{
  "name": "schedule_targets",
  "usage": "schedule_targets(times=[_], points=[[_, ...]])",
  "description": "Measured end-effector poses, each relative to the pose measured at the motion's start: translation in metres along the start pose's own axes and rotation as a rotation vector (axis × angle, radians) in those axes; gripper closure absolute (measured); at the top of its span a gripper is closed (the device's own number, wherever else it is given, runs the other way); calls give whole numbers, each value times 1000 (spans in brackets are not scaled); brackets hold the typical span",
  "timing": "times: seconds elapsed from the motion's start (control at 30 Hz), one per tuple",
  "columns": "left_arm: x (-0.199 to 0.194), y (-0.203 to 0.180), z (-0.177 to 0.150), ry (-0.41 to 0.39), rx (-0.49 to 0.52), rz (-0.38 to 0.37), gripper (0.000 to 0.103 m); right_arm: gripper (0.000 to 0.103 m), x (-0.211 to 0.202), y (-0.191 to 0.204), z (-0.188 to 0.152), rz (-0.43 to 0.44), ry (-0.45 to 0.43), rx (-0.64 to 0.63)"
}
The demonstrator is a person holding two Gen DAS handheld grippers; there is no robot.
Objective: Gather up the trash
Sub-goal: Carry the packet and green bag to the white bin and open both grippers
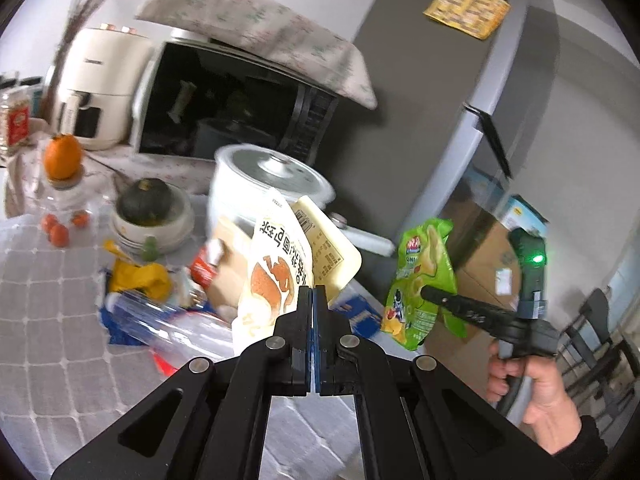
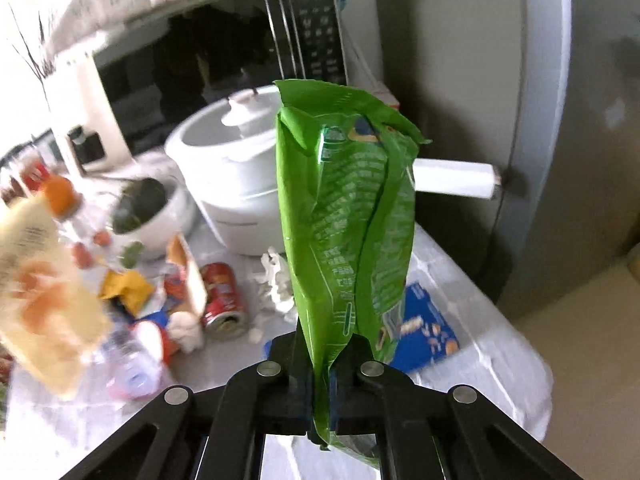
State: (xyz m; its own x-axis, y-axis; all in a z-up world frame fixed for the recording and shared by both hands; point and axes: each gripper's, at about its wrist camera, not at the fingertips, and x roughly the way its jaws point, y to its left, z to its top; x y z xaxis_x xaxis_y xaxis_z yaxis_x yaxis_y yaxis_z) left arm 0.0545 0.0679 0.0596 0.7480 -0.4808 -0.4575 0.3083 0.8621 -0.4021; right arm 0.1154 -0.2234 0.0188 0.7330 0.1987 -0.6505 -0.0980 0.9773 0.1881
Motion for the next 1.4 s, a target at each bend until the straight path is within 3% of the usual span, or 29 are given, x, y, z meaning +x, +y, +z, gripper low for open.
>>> schedule_targets(times=[0.13, 0.3, 0.53, 0.87, 1.07, 1.27, 1.33, 1.37, 1.4], points=[[9, -31, -13, 51, 37, -81, 103, 101, -48, -16, -25, 31, -15, 60], [33, -86, -41, 153, 101, -191, 103, 101, -89, -50, -71, -9, 1, 137], [83, -150, -93, 321, 164, -279, 103, 100, -93, -109, -123, -74, 114, 302], [160, -206, -170, 512, 256, -279, 103, 100, -88, -158, -151, -89, 207, 394], [200, -198, -201, 600, 277, -189, 103, 99, -78, -170, -157, -98, 260, 425], [218, -188, -209, 652, 297, -126, 100, 98, -71, -173, -160, -91, 288, 433], [220, -185, -207, 659, 308, -87, 93, 97, -68, -172, -160, -91, 295, 430], [218, -183, -205, 663, 311, -70, 74, 97, -67, -172, -160, -91, 299, 429], [216, -182, -203, 659, 315, -46, 42, 97, -65, -172, -160, -93, 305, 429]])
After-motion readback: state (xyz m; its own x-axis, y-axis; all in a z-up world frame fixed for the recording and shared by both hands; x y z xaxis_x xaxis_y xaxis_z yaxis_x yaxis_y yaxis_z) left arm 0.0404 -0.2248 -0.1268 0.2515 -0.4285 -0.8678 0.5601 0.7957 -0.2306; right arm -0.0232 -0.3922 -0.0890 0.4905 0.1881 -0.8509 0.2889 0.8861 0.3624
